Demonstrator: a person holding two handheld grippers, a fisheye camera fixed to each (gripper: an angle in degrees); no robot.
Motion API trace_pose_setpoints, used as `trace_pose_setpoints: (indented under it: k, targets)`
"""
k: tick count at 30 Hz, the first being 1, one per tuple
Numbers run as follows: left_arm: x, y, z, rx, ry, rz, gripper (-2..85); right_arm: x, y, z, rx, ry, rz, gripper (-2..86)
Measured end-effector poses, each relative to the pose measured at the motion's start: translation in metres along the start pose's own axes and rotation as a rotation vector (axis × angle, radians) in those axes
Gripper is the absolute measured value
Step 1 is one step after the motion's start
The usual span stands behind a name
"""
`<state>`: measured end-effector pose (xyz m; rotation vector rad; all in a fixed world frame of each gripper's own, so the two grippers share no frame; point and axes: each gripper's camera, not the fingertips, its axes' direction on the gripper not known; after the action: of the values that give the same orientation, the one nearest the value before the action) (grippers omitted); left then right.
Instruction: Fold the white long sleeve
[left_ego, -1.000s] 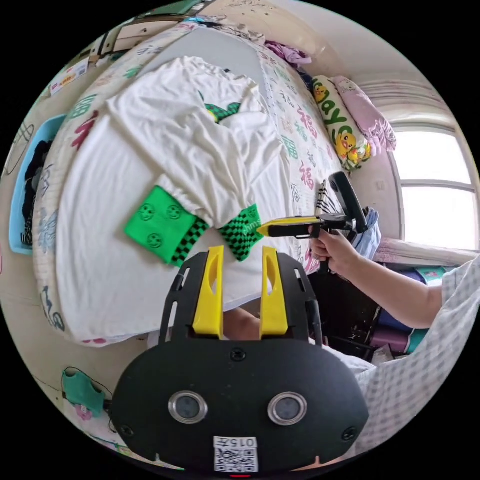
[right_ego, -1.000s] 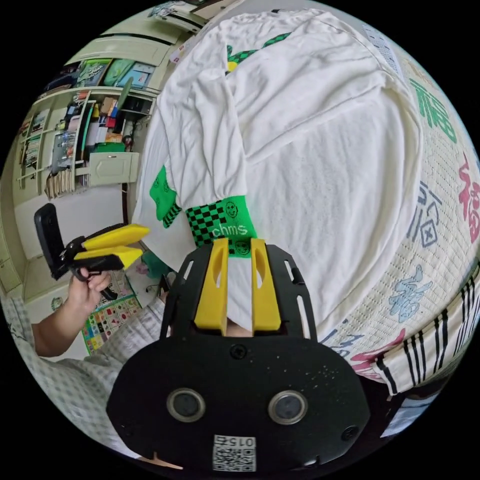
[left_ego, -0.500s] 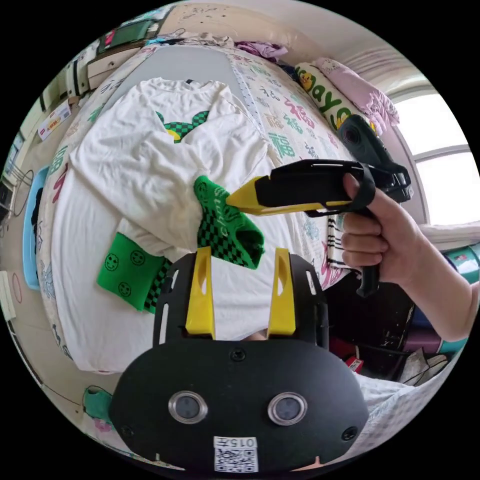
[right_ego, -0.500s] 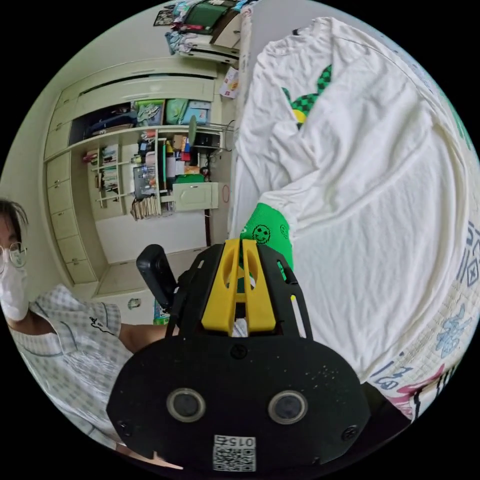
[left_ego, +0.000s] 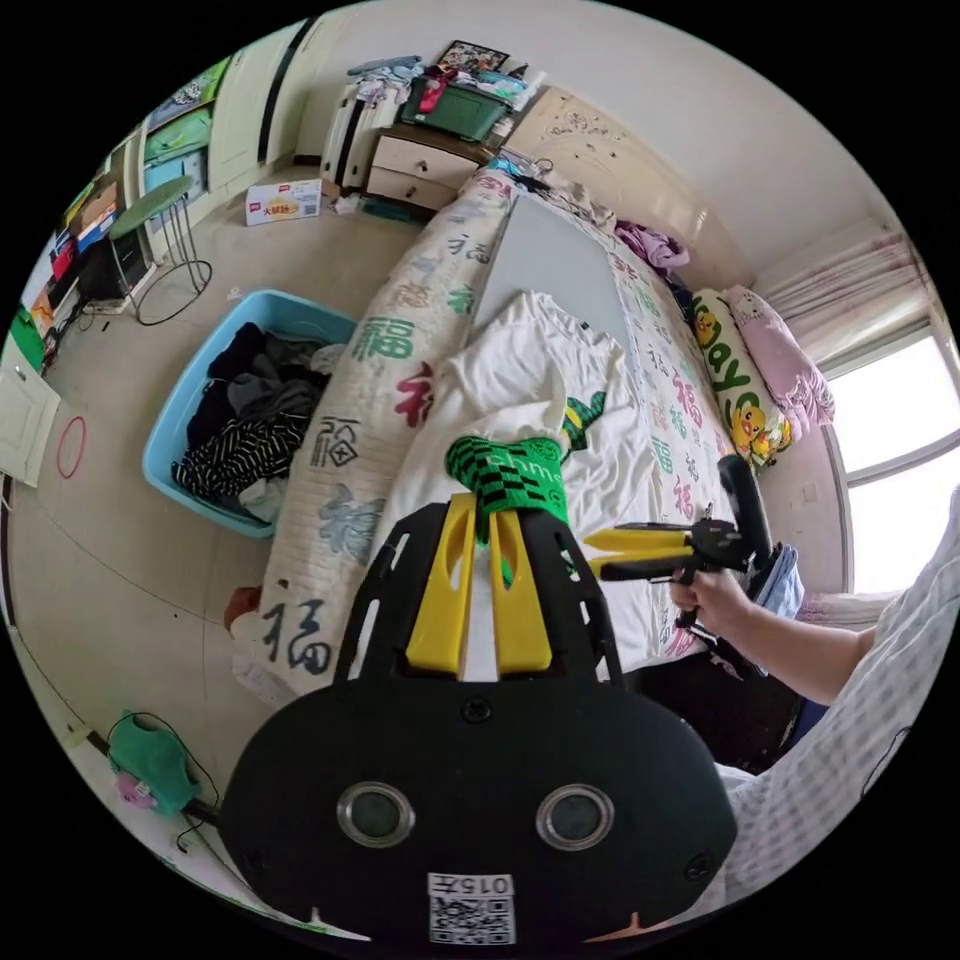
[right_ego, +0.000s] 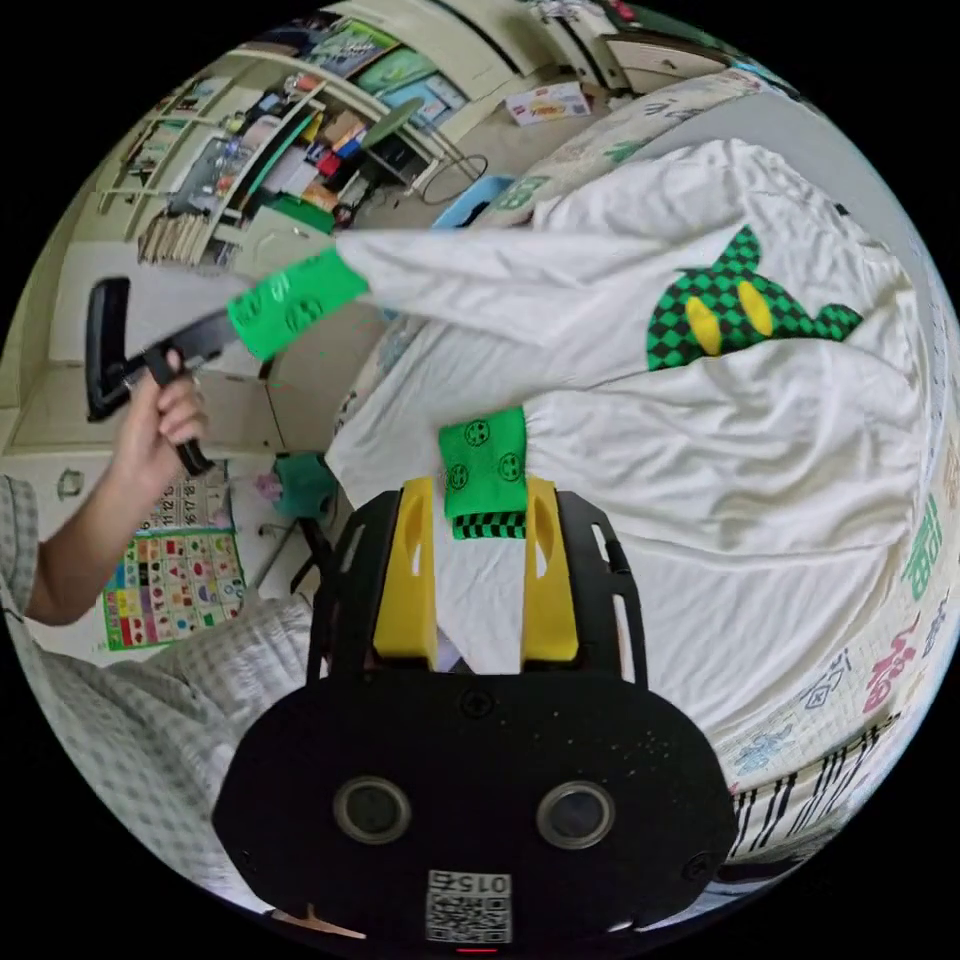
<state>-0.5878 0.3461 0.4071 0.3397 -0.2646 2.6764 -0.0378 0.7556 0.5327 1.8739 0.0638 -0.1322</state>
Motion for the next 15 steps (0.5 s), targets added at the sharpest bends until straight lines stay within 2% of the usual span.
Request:
trace_pose_setpoints:
  k: [3, 7, 9, 13, 15]
  targets:
    - [-0.036, -0.017, -0.012, 0.002, -0.011, 0.010, -0.4, -0.024, -0.030, 0.054, -0.097, 0.068, -0.017, 13.1]
    - [-0.068, -0.041, -0.005, -0.022, 0.058, 0.028, -0.4, -0.037, -0.059, 0.093, -0.180, 0.293, 0.025, 3.7]
    - [-0.080, -0.053, -0.004, -0.022, 0.085, 0.039, -0.4, -0.031, -0.069, 0.093, -0.198, 0.280, 0.035, 0.9]
    - [-0.118, -0.091, -0.014, 0.016, 0.130, 0.046, -0.4, 0.020, -0.075, 0.034, -0.102, 0.094, 0.217, -0.4]
    - [-0.146, -0.114, -0.026, 0.058, 0.134, 0.022, -0.4, 0.054, -0.065, -0.022, -0.020, 0.150, 0.293, -0.5]
